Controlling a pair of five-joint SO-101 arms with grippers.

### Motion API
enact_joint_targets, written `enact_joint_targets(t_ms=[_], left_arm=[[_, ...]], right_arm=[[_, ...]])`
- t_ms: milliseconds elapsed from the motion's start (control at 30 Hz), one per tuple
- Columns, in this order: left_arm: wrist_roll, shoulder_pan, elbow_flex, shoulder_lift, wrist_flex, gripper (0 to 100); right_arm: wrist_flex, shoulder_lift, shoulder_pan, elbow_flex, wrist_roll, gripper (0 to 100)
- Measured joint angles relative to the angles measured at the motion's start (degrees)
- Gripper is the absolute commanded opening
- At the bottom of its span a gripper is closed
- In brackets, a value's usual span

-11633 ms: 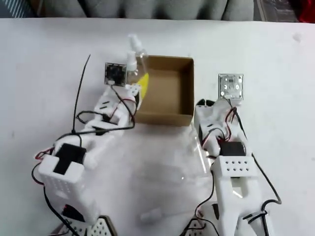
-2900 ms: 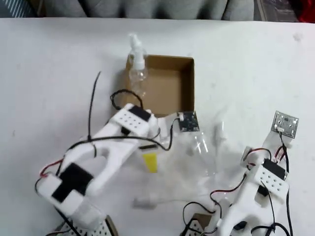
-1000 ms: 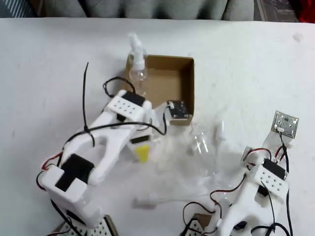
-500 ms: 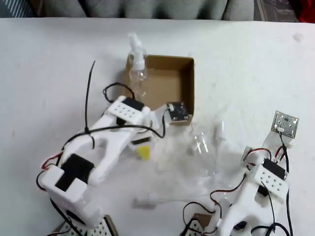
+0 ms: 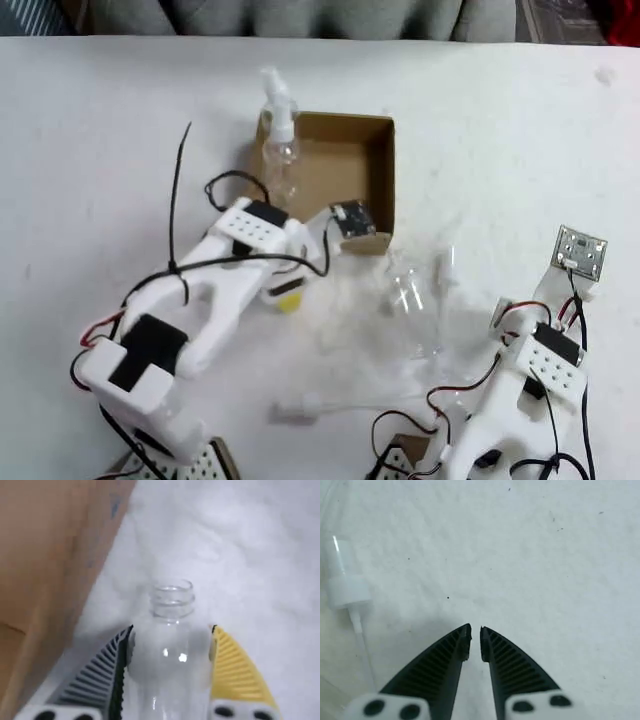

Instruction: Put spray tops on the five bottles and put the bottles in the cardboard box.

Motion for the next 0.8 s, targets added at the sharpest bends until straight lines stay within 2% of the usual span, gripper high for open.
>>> enact_joint_targets(t_ms=[233, 433, 600, 700, 800], left_arm=[[8.62, -5.98, 0.18, -0.79, 0.26, 2], [13.27, -12.92, 5.1, -9.05, 0.7, 2], [23.47, -17.49, 5.89, -16.62, 3.78, 2], [30.42, -21.45, 5.89, -18.2, 3.96, 2], [34.02, -26.11, 5.89, -18.29, 2.99, 2]], right_arm=[[0.0, 0.0, 0.0, 0.0, 0.0, 1.7], [0.0, 0.0, 0.0, 0.0, 0.0, 1.7], [0.0, 0.0, -0.18, 0.0, 0.18, 1.7], [1.14, 0.0, -2.99, -0.53, 3.87, 1.7], [6.77, 0.0, -4.57, -5.8, 7.91, 1.7]])
